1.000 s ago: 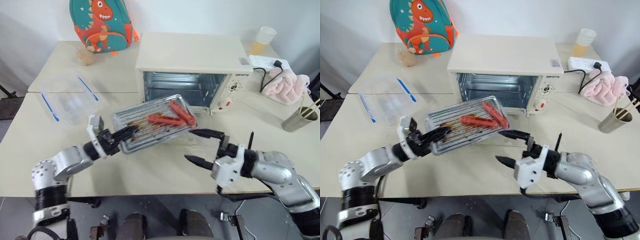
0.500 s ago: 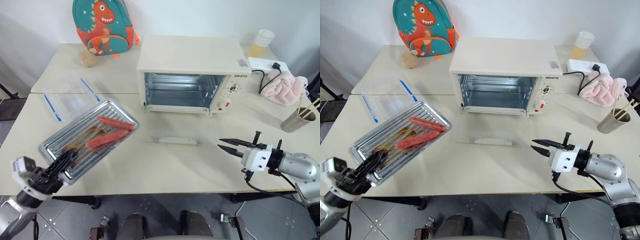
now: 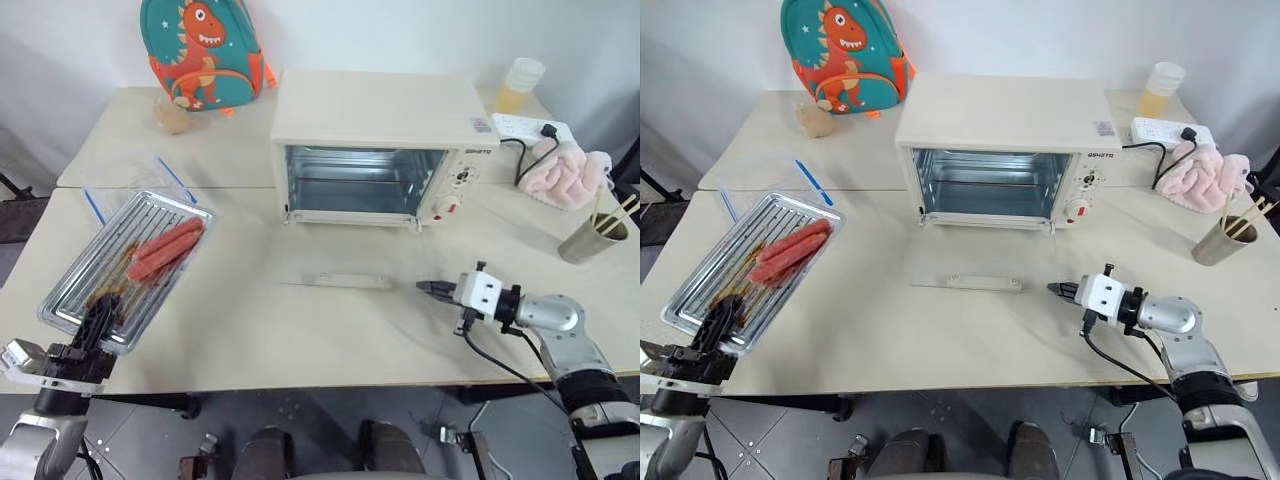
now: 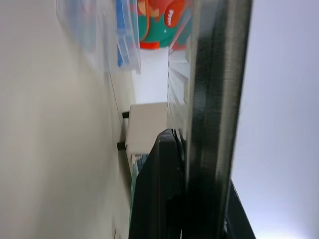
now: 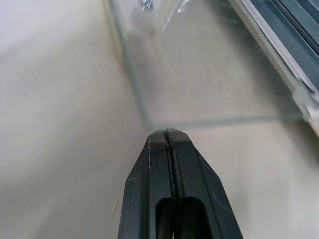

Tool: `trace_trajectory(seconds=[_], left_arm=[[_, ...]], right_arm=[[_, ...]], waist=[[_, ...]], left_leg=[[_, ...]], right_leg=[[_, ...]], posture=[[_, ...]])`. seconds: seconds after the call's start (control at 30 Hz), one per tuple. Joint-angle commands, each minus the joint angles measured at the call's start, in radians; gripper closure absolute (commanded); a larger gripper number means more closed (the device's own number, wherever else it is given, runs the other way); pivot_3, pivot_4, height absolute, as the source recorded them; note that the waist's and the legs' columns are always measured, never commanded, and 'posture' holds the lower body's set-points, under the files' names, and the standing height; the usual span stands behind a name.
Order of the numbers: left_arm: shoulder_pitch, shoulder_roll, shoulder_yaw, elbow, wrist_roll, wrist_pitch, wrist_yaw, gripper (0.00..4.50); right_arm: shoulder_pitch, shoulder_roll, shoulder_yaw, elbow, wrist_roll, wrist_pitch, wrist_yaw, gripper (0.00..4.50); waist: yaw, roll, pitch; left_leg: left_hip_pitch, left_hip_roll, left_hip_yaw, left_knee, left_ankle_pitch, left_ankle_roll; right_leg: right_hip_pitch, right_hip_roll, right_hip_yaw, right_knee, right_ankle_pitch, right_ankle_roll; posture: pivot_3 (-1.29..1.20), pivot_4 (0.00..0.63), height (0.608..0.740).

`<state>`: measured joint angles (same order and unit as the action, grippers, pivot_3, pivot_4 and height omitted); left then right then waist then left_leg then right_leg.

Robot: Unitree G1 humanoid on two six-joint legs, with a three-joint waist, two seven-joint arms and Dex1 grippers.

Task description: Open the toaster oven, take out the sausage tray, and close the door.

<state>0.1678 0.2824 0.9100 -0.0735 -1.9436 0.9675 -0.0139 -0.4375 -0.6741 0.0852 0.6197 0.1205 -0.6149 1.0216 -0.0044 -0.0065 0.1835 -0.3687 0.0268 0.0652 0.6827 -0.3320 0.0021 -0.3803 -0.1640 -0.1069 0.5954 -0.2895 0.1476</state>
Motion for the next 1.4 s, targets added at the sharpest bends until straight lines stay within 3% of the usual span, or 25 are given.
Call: trace_trajectory(seconds=[0.03,0.27,0.63,0.83,1.0,1.1,1.23,1.4], left_arm=[[-0.013,0.015,0.005,-0.012,-0.029,0.004,0.015,4.50],[-0.053,0.067,-0.016,0.050,-0.029,0.054,0.021,4.50],[-0.071,0.221,-0.095,0.135,-0.029,0.188,-0.057,4.50],[-0.118,0.304,-0.218,0.119,-0.029,0.243,-0.106,4.50],[-0.179,0.379,-0.421,0.078,-0.002,0.289,-0.120,4.50],[-0.315,0.372,-0.575,0.102,0.069,0.308,-0.112,4.50],[-0.502,0.320,-0.738,0.168,0.191,0.352,-0.146,4.50],[-0.631,0.259,-0.833,0.257,0.334,0.378,-0.192,4.50]], right_arm=[[-0.020,0.025,-0.036,-0.020,0.054,-0.019,0.015,4.47],[0.026,-0.002,-0.126,-0.246,0.184,0.039,0.024,4.47],[0.007,-0.025,-0.307,-0.472,0.293,0.332,-0.159,4.47],[0.117,-0.060,-0.325,-0.596,0.352,0.490,-0.121,4.47],[0.322,-0.128,-0.397,-0.749,0.495,0.693,-0.034,4.47],[0.499,-0.145,-0.494,-0.851,0.569,0.761,0.007,3.89],[0.674,-0.130,-0.569,-0.962,0.575,0.768,0.042,2.60],[0.775,-0.073,-0.631,-1.007,0.674,0.762,0.130,0.95]], waist=[[0.000,0.000,0.000],[0.001,0.000,0.000],[0.002,0.000,0.000],[0.005,0.000,0.000],[0.005,0.002,0.000],[0.031,0.004,0.000],[0.033,0.004,0.000],[0.018,0.004,0.000]], left_leg=[[0.000,0.000,0.000,0.000,0.000,0.000],[-0.001,0.000,0.000,0.000,-0.001,0.000],[-0.001,0.002,0.000,0.000,-0.003,-0.002],[-0.002,0.002,0.000,-0.002,-0.003,-0.002],[-0.003,0.001,0.002,-0.003,-0.005,0.000],[-0.003,-0.001,0.002,-0.002,-0.006,0.000],[-0.003,-0.002,0.006,-0.002,-0.005,0.001],[-0.001,0.000,0.015,-0.003,-0.006,0.000]], right_leg=[[0.000,0.000,0.000,0.000,0.000,0.000],[0.000,0.001,-0.001,-0.001,0.000,0.000],[-0.001,0.002,0.000,-0.001,0.000,0.000],[-0.003,0.002,0.000,-0.001,0.000,0.000],[-0.003,0.002,0.000,-0.002,0.000,0.000],[-0.003,0.002,-0.001,-0.003,0.000,0.000],[-0.003,0.003,0.000,-0.004,0.000,0.000],[-0.003,0.006,0.002,-0.004,0.000,0.001]], posture=[[0.00,0.150,0.740],[0.00,0.150,0.740],[0.00,0.150,0.740],[0.00,0.150,0.740],[0.00,0.150,0.740],[0.00,0.150,0.740],[0.00,0.150,0.740],[0.00,0.150,0.740]])
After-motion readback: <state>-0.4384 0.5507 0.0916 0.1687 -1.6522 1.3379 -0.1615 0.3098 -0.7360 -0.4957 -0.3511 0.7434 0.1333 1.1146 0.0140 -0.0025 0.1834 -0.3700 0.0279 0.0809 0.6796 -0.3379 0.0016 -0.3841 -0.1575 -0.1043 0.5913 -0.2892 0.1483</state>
